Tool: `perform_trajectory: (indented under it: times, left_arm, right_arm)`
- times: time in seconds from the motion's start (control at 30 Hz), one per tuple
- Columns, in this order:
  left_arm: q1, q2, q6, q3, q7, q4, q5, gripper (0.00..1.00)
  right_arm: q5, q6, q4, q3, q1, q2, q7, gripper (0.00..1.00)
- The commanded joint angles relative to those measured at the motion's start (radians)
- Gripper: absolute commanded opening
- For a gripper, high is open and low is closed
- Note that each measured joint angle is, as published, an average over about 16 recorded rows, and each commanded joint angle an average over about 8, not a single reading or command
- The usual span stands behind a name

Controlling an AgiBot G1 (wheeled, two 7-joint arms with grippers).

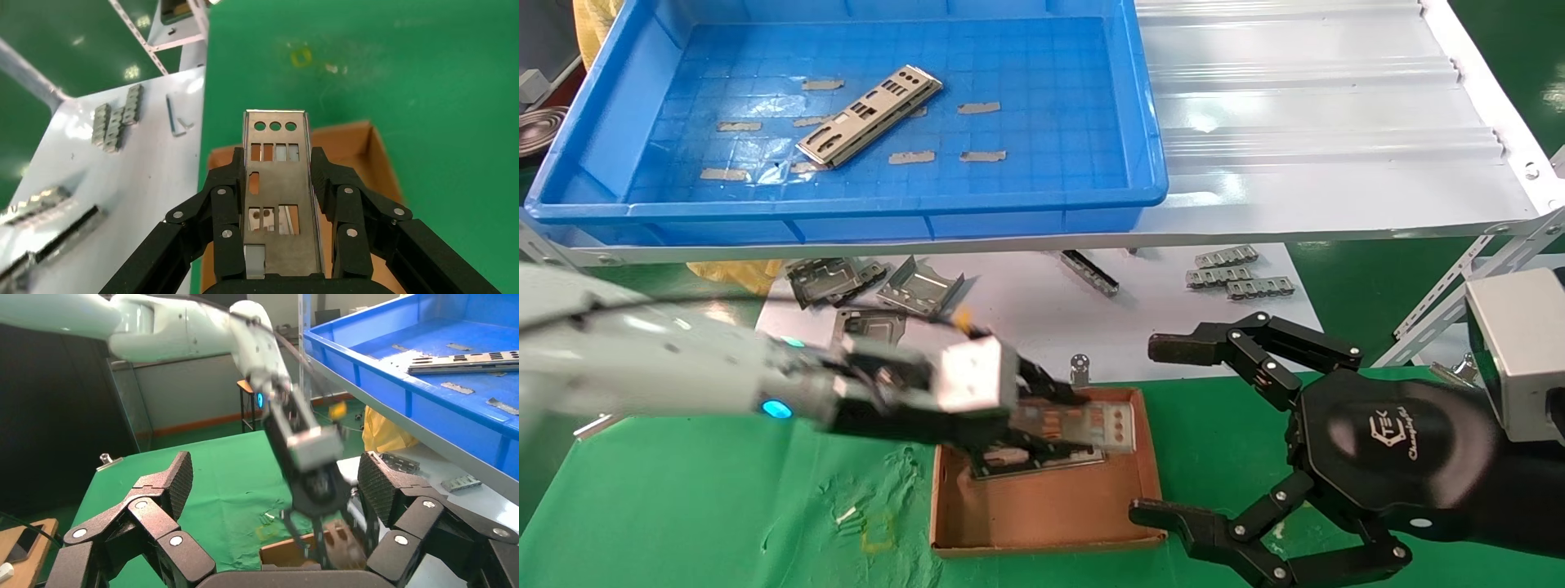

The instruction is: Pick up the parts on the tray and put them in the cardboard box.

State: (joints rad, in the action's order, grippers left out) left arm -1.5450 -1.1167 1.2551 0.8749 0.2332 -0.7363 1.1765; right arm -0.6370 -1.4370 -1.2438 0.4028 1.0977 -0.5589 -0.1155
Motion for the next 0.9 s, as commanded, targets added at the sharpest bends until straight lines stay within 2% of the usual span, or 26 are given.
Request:
perform_trajectory:
  times: [0.03,0.23,0.3,0.33,0.5,0.57,0.63,0.9]
  left_arm:
    - [0.026,-0.027,-0.042,0.009,0.051,0.002,0.025,0.00]
    - [0.051,-0.071,-0.092,0.023,0.087,0.058,0.055,0.00]
    - [0.052,-0.080,-0.091,0.025,0.082,0.082,0.054,0.06]
    - [0.051,-0.084,-0.090,0.026,0.080,0.094,0.053,0.16]
    - [0.048,-0.102,-0.090,0.025,0.074,0.150,0.049,0.78]
    - [0.047,-0.108,-0.089,0.024,0.074,0.170,0.047,0.96]
    - [0.046,-0.115,-0.088,0.024,0.076,0.188,0.045,1.00]
    - [0.038,-0.131,-0.083,0.021,0.103,0.253,0.042,1.00]
  right_arm:
    - [0.000,0.000,0.000,0.000,0.000,0.000,0.000,1.00]
    - [0.000,0.000,0.000,0.000,0.000,0.000,0.000,1.00]
    - [0.000,0.000,0.000,0.000,0.000,0.000,0.000,1.00]
    - [0.000,0.000,0.000,0.000,0.000,0.000,0.000,1.00]
    - [0.000,0.000,0.000,0.000,0.000,0.000,0.000,1.00]
    - [0.000,0.000,0.000,0.000,0.000,0.000,0.000,1.00]
    - [0.000,0.000,0.000,0.000,0.000,0.000,0.000,1.00]
    - [0.000,0.000,0.000,0.000,0.000,0.000,0.000,1.00]
